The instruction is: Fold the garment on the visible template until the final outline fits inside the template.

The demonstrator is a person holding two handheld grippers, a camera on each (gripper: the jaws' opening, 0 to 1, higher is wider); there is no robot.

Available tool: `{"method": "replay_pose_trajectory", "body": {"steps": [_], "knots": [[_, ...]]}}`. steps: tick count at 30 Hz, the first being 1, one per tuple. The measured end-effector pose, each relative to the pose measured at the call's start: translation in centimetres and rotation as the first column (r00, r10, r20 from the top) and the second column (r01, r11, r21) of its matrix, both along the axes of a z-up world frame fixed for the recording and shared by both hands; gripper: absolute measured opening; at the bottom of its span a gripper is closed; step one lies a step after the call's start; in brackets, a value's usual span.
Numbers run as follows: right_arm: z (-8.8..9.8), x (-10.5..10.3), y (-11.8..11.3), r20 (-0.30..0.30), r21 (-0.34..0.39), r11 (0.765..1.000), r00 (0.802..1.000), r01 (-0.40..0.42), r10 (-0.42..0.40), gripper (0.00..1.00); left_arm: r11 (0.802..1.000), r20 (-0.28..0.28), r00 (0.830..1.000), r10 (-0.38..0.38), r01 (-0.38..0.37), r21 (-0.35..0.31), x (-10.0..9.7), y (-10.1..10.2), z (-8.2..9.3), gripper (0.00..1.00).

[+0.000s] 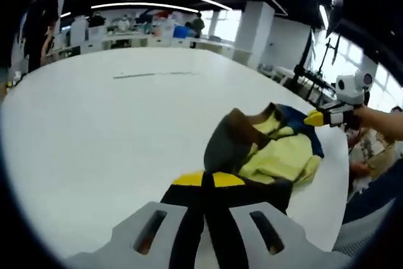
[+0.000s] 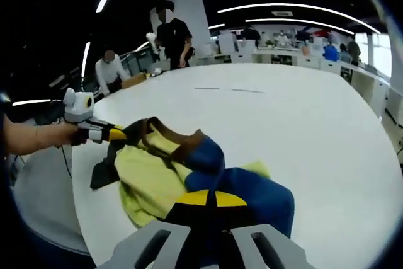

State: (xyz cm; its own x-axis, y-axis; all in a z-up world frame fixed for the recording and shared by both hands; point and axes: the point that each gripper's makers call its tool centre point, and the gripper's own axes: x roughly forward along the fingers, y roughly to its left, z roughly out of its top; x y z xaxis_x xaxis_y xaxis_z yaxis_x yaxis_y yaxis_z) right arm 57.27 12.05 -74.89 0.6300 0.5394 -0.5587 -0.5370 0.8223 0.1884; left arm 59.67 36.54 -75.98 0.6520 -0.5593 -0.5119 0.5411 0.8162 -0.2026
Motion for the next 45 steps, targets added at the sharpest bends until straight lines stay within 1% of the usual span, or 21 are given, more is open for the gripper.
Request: {"method": "replay_pose_trajectory", "body": {"steps": [3,5,6,8,9,13,16,17,20,21,23,26,28,30,31,33,35,36,38,42,45], "knots": [[0.5,0.1,0.2,0.009,0.021,1.000,1.000,0.000,0.000,0.00,1.000,0.011,1.000,0.022,-0.022,-0.014,0.0,0.3,0.8,0.00],[1.0,0.2,0.1,0.015,0.041,0.999,1.000,0.005,-0.006,0.00,0.998,0.021,0.999,0.034,-0.033,-0.046,-0.1,0.2,1.8,0.00],[1.4,0.2,0.1,0.021,0.048,0.999,1.000,0.008,-0.009,0.00,0.995,0.020,0.998,0.065,-0.063,-0.078,0.0,0.3,2.4,0.00],[2.0,0.4,-0.1,0.032,0.051,0.999,0.999,0.010,-0.012,0.00,0.989,0.012,0.995,0.094,-0.093,-0.112,0.1,0.6,3.3,0.00],[2.1,0.5,-0.2,0.035,0.047,0.999,0.999,0.011,-0.013,0.00,0.989,0.011,0.995,0.101,-0.099,-0.111,0.2,0.7,3.4,0.00],[3.0,1.0,-0.6,0.045,0.033,0.999,0.999,0.009,-0.011,0.00,0.986,0.034,0.992,0.123,-0.118,-0.116,0.5,1.0,5.0,0.00],[4.4,1.7,-0.6,0.057,0.050,0.999,0.998,0.011,-0.014,0.00,0.977,0.070,0.987,0.143,-0.129,-0.172,0.7,0.6,7.1,0.00],[4.7,1.9,-0.6,0.059,0.048,0.999,0.998,0.011,-0.014,0.00,0.976,0.074,0.987,0.145,-0.130,-0.176,0.9,0.5,7.4,0.00],[5.5,2.7,-1.0,0.063,0.012,1.000,0.998,0.007,-0.008,0.00,0.974,0.112,0.982,0.149,-0.126,-0.191,1.4,0.3,8.9,0.00],[6.1,3.2,-1.0,0.077,0.006,1.000,0.997,0.007,-0.008,0.00,0.969,0.137,0.979,0.148,-0.116,-0.220,1.8,0.1,9.9,0.00],[7.1,4.0,-1.1,0.097,0.001,1.000,0.995,0.010,-0.010,0.00,0.962,0.155,0.975,0.156,-0.115,-0.248,2.1,0.0,11.1,0.00],[8.3,5.2,-1.3,0.118,-0.010,1.000,0.993,0.017,-0.016,0.00,0.964,0.180,0.970,0.161,-0.116,-0.239,2.8,0.1,12.5,0.00],[9.1,6.3,-1.6,0.148,-0.021,0.999,0.989,0.031,-0.027,0.00,0.960,0.197,0.965,0.172,-0.119,-0.254,3.5,0.0,13.7,0.00],[9.6,7.2,-1.8,0.158,-0.021,0.999,0.986,0.047,-0.043,0.00,0.946,0.226,0.953,0.204,-0.132,-0.297,4.6,-0.1,14.9,0.00],[9.8,7.7,-1.9,0.162,-0.018,0.998,0.985,0.056,-0.053,0.00,0.946,0.251,0.943,0.220,-0.144,-0.289,5.3,0.1,15.1,0.00],[10.1,8.7,-1.8,0.164,-0.015,0.998,0.985,0.065,-0.062,0.00,0.951,0.264,0.936,0.231,-0.161,-0.264,6.3,0.1,15.0,0.00],[10.1,9.6,-1.9,0.172,-0.025,0.997,0.983,0.073,-0.067,0.00,0.951,0.269,0.935,0.231,-0.159,-0.264,7.0,-0.1,14.9,0.00],[10.2,10.1,-1.9,0.187,-0.043,0.997,0.980,0.072,-0.062,0.00,0.947,0.263,0.934,0.240,-0.166,-0.275,7.6,-0.2,14.9,0.00],[9.9,10.7,-2.1,0.193,-0.066,0.995,0.979,0.080,-0.066,0.00,0.943,0.259,0.933,0.250,-0.173,-0.285,8.3,-0.4,14.8,0.00],[9.4,12.5,-2.8,0.191,-0.071,0.989,0.975,0.132,-0.116,0.00,0.949,0.284,0.921,0.265,-0.197,-0.245,10.4,-0.8,14.2,0.00],[8.9,13.8,-3.1,0.186,-0.081,0.985,0.973,0.152,-0.135,0.00,0.949,0.279,0.920,0.274,-0.212,-0.231,11.8,-1.1,13.6,0.00]]}}
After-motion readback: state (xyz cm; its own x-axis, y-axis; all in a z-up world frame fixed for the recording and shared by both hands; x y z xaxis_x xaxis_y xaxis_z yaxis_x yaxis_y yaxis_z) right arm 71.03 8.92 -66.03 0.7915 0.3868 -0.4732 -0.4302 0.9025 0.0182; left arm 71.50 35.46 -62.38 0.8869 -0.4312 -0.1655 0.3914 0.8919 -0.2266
